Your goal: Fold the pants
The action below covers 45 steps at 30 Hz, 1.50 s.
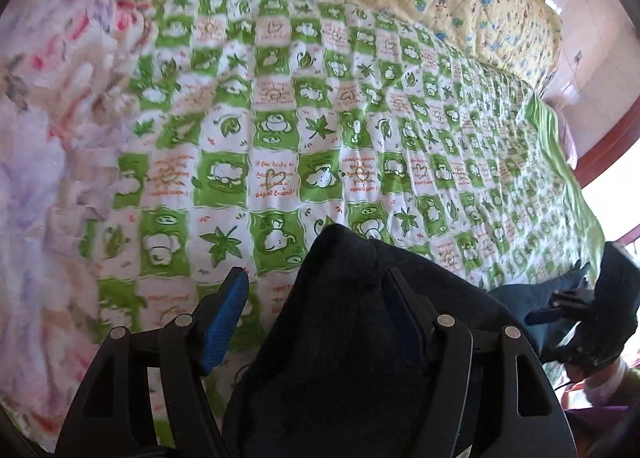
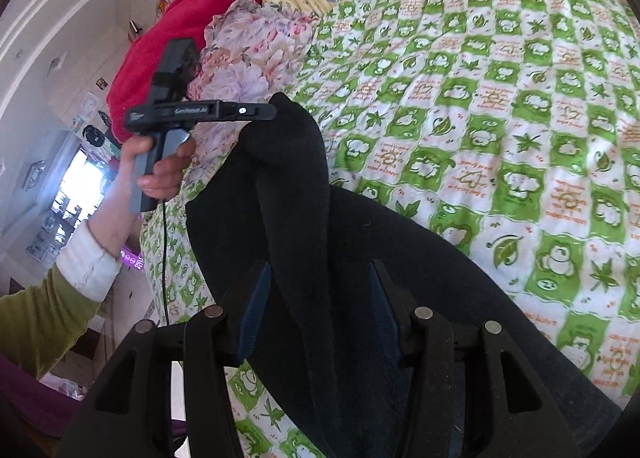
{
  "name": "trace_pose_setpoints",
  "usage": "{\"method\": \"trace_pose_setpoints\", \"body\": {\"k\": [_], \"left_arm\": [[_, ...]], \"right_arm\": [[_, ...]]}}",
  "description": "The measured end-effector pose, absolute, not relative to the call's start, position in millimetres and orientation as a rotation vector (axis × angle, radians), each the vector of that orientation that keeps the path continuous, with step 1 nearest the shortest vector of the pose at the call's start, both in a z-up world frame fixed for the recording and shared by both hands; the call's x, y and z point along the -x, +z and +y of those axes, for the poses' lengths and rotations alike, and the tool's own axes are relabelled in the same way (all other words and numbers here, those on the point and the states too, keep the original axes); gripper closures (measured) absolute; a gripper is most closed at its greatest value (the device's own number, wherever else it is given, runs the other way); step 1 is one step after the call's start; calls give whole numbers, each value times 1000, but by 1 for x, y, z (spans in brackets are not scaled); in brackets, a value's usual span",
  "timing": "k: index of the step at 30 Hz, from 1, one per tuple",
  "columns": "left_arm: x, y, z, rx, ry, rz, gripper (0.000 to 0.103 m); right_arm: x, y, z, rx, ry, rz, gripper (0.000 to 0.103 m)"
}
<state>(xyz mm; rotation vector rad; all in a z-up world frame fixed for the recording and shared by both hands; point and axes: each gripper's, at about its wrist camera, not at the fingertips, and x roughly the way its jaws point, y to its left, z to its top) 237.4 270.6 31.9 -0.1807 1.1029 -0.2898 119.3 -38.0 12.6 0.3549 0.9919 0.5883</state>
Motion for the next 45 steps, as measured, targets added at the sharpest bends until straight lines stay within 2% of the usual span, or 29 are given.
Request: {"method": "trace_pose_setpoints", "body": {"k": [2, 4, 6, 8, 9, 19, 24, 40, 45], "left_arm": [[-240, 28, 270, 191, -302, 1111, 45], [-240, 27, 268, 192, -306, 1109, 59], [-239, 27, 265, 173, -297, 1098, 86], [-233, 29, 261, 144, -277, 1075, 94], [-229, 31, 260, 137, -272, 1059, 96], [-154, 76, 263, 138, -226, 874, 100], [-109, 80, 272, 219, -185, 808, 100], [-32, 23, 302, 423, 8, 687, 100], [-23, 10, 307, 477, 40, 669, 100]], "right_arm": [[-120, 11, -33, -340, 592, 998, 52], [-121, 9, -25, -292, 583, 1007, 62], [-122, 6, -19, -271, 583, 1015, 82], [-120, 8, -15, -261, 585, 999, 93], [-118, 11, -13, -251, 583, 983, 95], [-83, 44, 3, -160, 659, 847, 96], [-62, 42, 19, -75, 716, 828, 96], [-41, 12, 60, 161, 750, 820, 96], [-44, 5, 56, 131, 755, 846, 96]]}}
